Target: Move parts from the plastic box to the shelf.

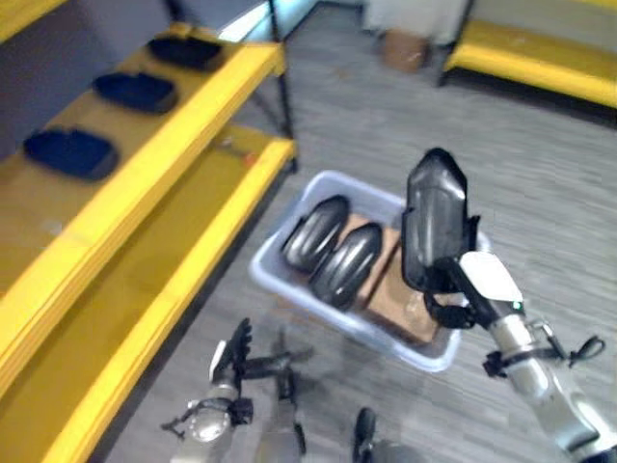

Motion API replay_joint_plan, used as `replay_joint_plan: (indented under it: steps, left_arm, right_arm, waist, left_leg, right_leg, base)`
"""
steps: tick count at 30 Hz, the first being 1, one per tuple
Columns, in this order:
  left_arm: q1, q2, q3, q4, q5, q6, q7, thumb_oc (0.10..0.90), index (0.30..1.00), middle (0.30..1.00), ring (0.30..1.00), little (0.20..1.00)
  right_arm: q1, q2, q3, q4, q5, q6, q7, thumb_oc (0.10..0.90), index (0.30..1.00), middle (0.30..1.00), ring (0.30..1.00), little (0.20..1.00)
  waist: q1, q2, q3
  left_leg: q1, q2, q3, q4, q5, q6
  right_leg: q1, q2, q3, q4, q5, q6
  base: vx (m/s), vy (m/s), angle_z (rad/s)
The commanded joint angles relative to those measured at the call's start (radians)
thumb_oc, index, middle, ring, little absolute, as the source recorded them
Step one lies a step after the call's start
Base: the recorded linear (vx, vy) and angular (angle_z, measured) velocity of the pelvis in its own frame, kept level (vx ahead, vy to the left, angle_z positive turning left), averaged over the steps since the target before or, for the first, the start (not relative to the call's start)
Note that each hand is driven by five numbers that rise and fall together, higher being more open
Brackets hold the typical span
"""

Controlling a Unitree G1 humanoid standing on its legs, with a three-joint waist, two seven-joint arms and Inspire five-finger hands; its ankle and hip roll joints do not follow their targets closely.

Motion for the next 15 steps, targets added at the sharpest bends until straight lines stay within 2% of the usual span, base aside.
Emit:
replay_joint_plan:
  steps: [1, 3, 4, 7, 9, 15]
  left_arm:
    - [-0.132, 0.037, -0.015, -0.045, 0.002, -0.087, -0.008, 0.900, 1.000, 1.000, 1.000, 1.000]
    - [-0.133, 0.037, -0.019, -0.044, 0.001, -0.088, -0.007, 0.900, 1.000, 1.000, 1.000, 1.000]
    - [-0.148, 0.027, -0.034, -0.036, 0.006, -0.085, -0.013, 0.900, 1.000, 1.000, 1.000, 1.000]
    - [-0.139, 0.042, -0.018, -0.065, 0.008, -0.091, -0.012, 0.900, 1.000, 1.000, 1.000, 1.000]
    - [-0.113, 0.046, 0.004, -0.076, 0.012, -0.092, -0.016, 0.900, 1.000, 1.000, 1.000, 1.000]
    - [-0.065, 0.060, 0.063, -0.091, 0.018, -0.090, -0.014, 0.900, 1.000, 1.000, 1.000, 1.000]
  right_arm:
    - [-0.040, 0.007, -0.151, -0.092, -0.013, -0.053, -0.133, 0.400, 0.300, 0.300, 0.300, 0.300]
    - [-0.035, 0.007, -0.155, -0.094, -0.013, -0.053, -0.132, 0.400, 0.300, 0.300, 0.300, 0.300]
    - [0.016, 0.030, -0.181, -0.110, -0.010, -0.055, -0.135, 0.400, 0.300, 0.300, 0.300, 0.300]
    - [0.003, 0.041, -0.167, -0.117, -0.023, -0.046, -0.126, 0.400, 0.300, 0.300, 0.300, 0.300]
    - [0.012, 0.044, -0.170, -0.122, -0.026, -0.048, -0.115, 0.400, 0.300, 0.300, 0.300, 0.300]
    - [-0.046, 0.040, -0.124, -0.126, -0.053, -0.044, -0.087, 0.400, 0.300, 0.300, 0.300, 0.300]
  waist:
    - [-0.053, -0.038, -0.059]
    - [-0.052, -0.037, -0.056]
    - [-0.082, -0.017, -0.070]
    - [-0.064, -0.026, -0.058]
    - [-0.061, -0.029, -0.065]
    - [-0.017, -0.060, -0.083]
  left_leg:
    - [0.102, 0.034, -0.089, -0.021, 0.019, -0.009]
    - [0.109, 0.032, -0.090, -0.027, 0.018, -0.008]
    - [0.156, 0.027, -0.031, -0.136, 0.020, -0.011]
    - [0.132, 0.000, -0.053, -0.088, -0.017, -0.004]
    - [0.148, -0.016, -0.022, -0.121, -0.021, 0.004]
    - [0.145, -0.069, -0.029, -0.179, -0.020, 0.027]
  right_leg:
    - [-0.057, -0.009, 0.071, 0.179, -0.100, 0.091]
    - [-0.053, -0.010, 0.069, 0.181, -0.102, 0.093]
    - [-0.038, -0.030, 0.039, 0.172, -0.089, 0.118]
    - [-0.018, -0.052, 0.061, 0.133, -0.055, 0.135]
    - [-0.016, -0.061, 0.069, 0.104, -0.024, 0.152]
    - [-0.014, -0.080, 0.065, 0.030, 0.041, 0.190]
  base:
    - [-0.01, 0.094, 0.90]
    - [0.04, 0.125, 0.75]
    - [0.07, 0.237, 0.56]
    - [0.07, 0.287, 0.22]
    - [0.04, 0.183, -0.67]
    - [0.04, 0.146, -0.02]
